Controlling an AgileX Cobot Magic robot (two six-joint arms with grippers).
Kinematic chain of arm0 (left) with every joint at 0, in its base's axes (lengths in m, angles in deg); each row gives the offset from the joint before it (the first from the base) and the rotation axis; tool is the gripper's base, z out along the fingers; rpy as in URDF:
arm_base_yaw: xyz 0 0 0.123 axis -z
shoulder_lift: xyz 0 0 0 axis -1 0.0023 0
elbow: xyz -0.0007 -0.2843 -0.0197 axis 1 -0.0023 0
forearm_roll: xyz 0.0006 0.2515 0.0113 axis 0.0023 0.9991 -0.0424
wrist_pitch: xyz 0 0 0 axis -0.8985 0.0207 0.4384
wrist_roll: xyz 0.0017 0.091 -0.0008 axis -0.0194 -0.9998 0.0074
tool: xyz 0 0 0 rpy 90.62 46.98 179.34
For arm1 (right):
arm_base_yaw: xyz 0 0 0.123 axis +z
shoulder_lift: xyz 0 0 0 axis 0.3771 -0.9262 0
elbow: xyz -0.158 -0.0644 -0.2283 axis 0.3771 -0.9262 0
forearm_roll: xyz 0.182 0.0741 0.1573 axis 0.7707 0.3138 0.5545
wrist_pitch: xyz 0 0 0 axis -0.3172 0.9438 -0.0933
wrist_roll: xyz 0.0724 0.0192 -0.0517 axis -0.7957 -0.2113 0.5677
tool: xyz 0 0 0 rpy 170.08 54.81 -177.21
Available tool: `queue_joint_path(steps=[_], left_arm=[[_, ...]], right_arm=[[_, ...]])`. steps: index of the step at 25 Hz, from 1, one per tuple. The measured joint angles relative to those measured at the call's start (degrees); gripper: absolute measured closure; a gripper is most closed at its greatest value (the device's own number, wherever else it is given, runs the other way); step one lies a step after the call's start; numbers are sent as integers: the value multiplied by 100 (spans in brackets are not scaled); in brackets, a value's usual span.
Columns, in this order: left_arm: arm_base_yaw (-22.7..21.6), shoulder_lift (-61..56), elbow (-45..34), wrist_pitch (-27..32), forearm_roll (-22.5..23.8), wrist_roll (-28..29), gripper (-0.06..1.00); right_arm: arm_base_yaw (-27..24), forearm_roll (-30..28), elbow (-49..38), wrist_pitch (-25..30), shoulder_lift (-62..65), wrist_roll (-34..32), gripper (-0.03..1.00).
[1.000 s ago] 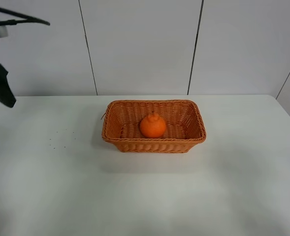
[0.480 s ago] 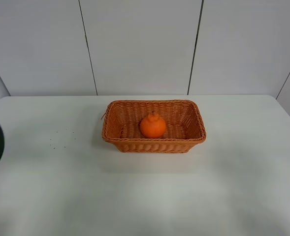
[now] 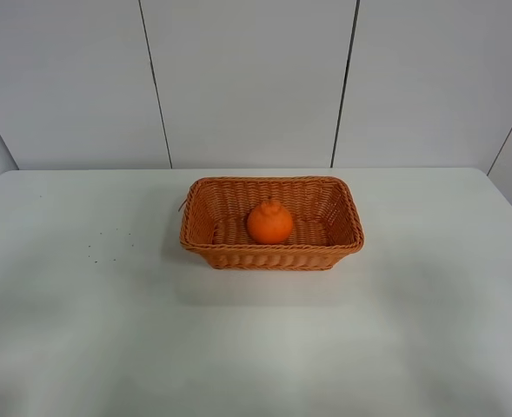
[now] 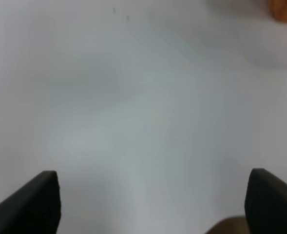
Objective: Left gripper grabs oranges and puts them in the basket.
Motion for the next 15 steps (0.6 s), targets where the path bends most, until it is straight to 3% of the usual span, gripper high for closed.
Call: queue_joint_path(steps=[6, 15], left_arm=[[0, -760, 0, 6, 0, 2, 7], [0, -804, -4, 6, 0, 27, 7]], right_arm=[[0, 0, 0, 0, 0, 0, 27], [0, 0, 0, 0, 0, 0, 27]])
